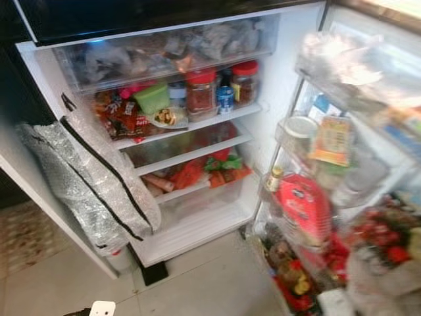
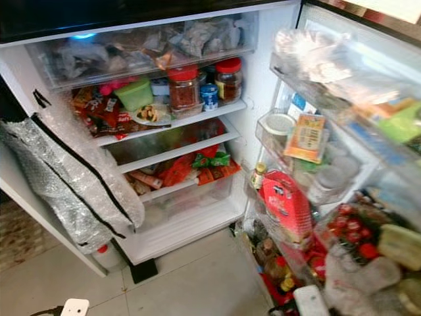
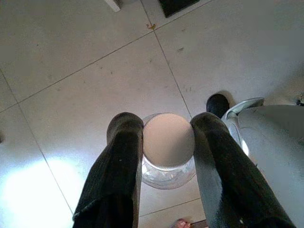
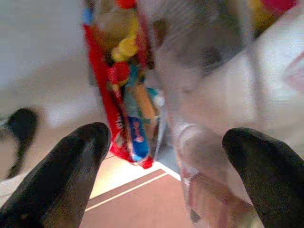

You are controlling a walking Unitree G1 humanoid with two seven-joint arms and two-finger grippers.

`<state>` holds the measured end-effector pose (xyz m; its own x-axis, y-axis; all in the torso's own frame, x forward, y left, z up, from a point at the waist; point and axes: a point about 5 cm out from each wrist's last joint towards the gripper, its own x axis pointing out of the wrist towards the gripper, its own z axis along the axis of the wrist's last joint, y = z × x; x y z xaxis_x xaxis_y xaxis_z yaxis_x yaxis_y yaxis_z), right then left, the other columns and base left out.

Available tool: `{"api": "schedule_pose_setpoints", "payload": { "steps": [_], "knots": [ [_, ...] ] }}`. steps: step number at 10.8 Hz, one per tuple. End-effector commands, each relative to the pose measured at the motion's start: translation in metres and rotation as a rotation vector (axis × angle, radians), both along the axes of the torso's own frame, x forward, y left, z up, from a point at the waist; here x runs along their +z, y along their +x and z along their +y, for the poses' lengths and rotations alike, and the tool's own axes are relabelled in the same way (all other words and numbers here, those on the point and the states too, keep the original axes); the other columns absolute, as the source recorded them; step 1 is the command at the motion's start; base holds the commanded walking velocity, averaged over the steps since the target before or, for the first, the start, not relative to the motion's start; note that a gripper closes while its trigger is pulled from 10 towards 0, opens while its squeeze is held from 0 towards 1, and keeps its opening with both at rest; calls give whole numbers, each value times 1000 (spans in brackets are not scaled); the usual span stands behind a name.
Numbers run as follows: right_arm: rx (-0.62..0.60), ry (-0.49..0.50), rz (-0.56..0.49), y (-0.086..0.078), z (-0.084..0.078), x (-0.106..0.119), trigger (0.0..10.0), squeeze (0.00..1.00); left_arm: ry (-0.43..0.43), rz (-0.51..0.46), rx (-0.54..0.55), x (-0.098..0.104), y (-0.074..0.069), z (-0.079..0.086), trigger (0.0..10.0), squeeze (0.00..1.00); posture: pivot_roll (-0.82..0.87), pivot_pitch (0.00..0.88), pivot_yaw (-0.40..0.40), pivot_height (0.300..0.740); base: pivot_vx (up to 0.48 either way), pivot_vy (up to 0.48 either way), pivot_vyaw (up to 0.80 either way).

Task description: Restocking fridge

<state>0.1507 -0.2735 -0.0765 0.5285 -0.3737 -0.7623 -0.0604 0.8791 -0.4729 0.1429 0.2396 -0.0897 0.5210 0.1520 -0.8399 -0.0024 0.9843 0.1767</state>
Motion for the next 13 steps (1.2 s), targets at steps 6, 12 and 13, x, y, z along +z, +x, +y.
{"api": "schedule_pose_setpoints", "payload": {
  "steps": [6,12,13],
  "knots": [
    [-30,382,80,-9,50,-19,10000,0,-27,-25,3,1,1,0,10000,0,59,0,-26,740,0,0,0],
    [-149,445,38,-8,58,-20,10000,0,-59,-36,-5,1,2,-2,10000,0,58,0,-22,740,57,0,0],
    [-166,450,32,-8,58,-21,10000,0,-61,-34,-5,1,1,-2,10000,0,58,0,-22,740,352,0,0]
  ]
}}
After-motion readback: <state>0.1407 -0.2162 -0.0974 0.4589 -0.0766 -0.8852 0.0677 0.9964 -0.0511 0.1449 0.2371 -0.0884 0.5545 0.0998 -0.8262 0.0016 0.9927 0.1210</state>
